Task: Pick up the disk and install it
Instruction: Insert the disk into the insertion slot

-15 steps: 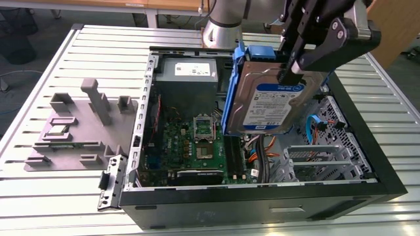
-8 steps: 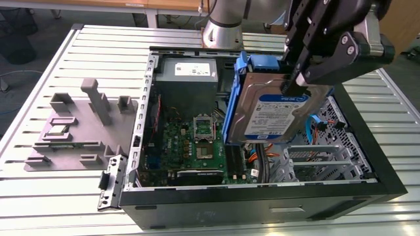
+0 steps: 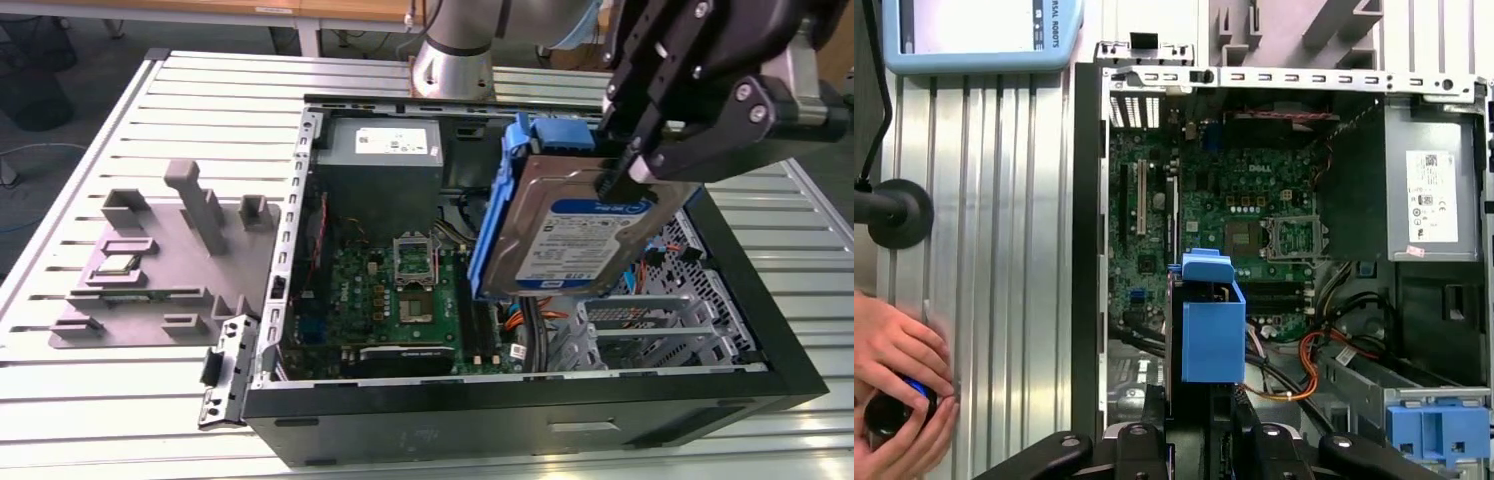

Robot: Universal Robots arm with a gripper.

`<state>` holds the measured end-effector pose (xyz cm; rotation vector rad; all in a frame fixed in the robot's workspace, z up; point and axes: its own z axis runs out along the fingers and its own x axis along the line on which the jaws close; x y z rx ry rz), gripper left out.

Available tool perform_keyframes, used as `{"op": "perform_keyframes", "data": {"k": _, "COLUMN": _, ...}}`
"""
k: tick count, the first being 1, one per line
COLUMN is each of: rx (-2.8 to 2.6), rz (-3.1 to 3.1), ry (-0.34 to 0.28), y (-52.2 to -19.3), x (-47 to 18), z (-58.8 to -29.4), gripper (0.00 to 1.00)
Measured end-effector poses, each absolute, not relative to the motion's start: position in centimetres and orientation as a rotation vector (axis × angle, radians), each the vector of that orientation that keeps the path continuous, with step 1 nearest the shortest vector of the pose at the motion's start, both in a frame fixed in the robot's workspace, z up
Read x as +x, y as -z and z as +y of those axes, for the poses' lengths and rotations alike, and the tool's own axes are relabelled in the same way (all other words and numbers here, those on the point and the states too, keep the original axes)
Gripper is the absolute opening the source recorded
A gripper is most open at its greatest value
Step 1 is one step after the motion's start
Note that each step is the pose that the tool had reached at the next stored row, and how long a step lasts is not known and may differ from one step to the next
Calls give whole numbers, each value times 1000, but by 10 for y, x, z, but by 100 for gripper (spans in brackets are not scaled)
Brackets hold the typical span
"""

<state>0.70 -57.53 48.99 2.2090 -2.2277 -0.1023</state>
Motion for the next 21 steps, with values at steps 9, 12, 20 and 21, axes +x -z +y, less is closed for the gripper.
{"op": "perform_keyframes", "data": {"k": 9, "rx": 2207, "rz": -2226, "ry": 106, "y": -490, "x": 43, "z": -576, "gripper": 35}}
{"op": "perform_keyframes", "data": {"k": 12, "rx": 2207, "rz": -2226, "ry": 107, "y": -490, "x": 56, "z": -576, "gripper": 35}}
{"op": "perform_keyframes", "data": {"k": 20, "rx": 2206, "rz": -2224, "ry": 109, "y": -489, "x": 81, "z": -576, "gripper": 35}}
{"op": "perform_keyframes", "data": {"k": 21, "rx": 2206, "rz": -2224, "ry": 109, "y": -489, "x": 83, "z": -576, "gripper": 35}}
